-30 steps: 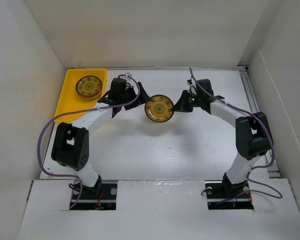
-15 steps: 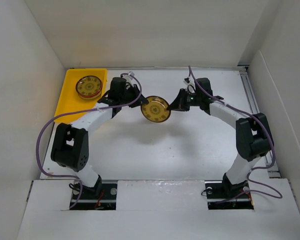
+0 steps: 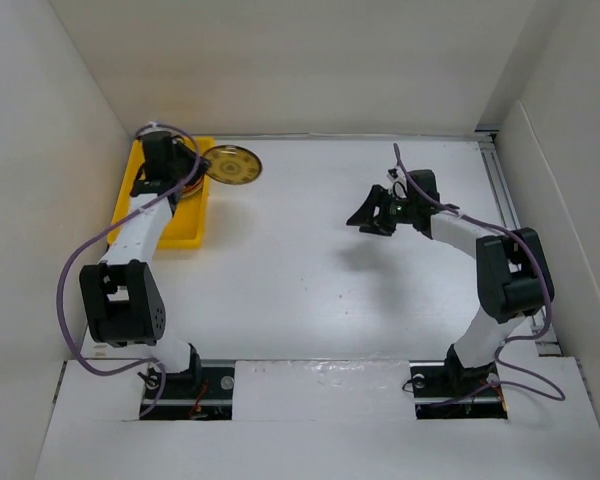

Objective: Place the plates into the plastic bin on the countertop

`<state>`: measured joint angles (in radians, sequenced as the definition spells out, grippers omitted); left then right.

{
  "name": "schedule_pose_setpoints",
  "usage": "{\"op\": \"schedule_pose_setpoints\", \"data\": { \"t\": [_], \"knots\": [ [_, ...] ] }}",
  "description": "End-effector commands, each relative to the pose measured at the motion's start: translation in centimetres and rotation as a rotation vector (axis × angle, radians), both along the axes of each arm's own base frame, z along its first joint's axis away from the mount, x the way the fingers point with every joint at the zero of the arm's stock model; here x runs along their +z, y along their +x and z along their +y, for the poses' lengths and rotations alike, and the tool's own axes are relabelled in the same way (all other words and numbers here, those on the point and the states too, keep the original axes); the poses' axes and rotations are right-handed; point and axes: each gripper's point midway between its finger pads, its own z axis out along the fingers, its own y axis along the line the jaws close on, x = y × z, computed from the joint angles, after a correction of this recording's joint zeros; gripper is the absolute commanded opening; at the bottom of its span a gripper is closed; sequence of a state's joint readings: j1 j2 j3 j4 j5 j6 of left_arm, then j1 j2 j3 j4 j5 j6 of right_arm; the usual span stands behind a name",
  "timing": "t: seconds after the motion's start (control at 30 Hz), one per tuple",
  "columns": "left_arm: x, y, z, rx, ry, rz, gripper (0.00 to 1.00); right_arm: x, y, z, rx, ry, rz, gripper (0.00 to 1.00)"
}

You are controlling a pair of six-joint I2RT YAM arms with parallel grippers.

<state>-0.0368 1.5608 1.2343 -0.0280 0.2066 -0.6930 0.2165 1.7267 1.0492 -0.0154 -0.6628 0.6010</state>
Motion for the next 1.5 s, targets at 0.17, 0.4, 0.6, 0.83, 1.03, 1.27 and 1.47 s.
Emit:
{"op": "schedule_pose_setpoints", "data": {
  "t": [0.17,0.4,0.6,0.83,1.03,1.27,1.47],
  "knots": [
    [1.9,4.7,17.0,0.48,0.004,-0.057,0.0,1.4,-2.3,0.7,0.041,-0.032,-0.109,0.66],
    [-0.1,8.3,21.3,0.496,-0.001,-0.011,0.0,4.0,-4.4,1.9,0.087,-0.015,-0.183,0.66],
    [-1.4,9.3,21.9,0.502,0.012,0.024,0.14,5.5,-5.4,1.9,0.1,-0.013,-0.208,0.66],
    [4.1,8.8,21.2,0.477,0.006,-0.078,0.99,9.0,-5.8,1.7,0.074,-0.044,-0.279,0.66],
    [8.9,4.8,20.0,0.496,0.115,-0.026,1.0,11.6,-6.4,0.2,-0.016,-0.189,-0.359,0.7],
    [9.7,-0.7,15.0,0.318,0.119,0.011,1.0,16.6,-9.6,-1.9,-0.117,-0.284,-0.47,1.0],
    [13.6,-10.1,8.5,0.163,0.219,-0.165,1.0,22.6,-14.3,-5.7,-0.258,-0.369,-0.588,1.0]
  ]
}}
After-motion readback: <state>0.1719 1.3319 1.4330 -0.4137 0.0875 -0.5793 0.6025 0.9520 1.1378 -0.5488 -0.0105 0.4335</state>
